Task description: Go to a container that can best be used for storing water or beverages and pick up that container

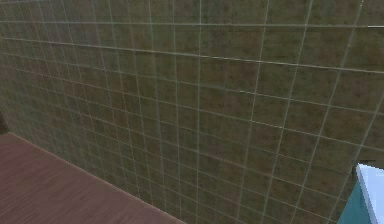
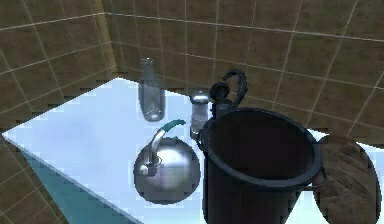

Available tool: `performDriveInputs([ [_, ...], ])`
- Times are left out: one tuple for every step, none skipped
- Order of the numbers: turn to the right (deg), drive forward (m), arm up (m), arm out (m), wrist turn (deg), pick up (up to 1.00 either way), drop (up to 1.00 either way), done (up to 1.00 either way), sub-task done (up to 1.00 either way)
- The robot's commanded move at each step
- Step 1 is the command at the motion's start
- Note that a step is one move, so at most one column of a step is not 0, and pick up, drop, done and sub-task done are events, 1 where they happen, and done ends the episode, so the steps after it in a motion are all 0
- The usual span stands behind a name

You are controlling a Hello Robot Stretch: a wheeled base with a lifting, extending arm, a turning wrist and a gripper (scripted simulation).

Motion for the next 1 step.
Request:
performDriveInputs([
  [0.0, 0.00, 0.38, 0.00, 0.0, 0.00, 0.00, 0.00, 0.00],
])
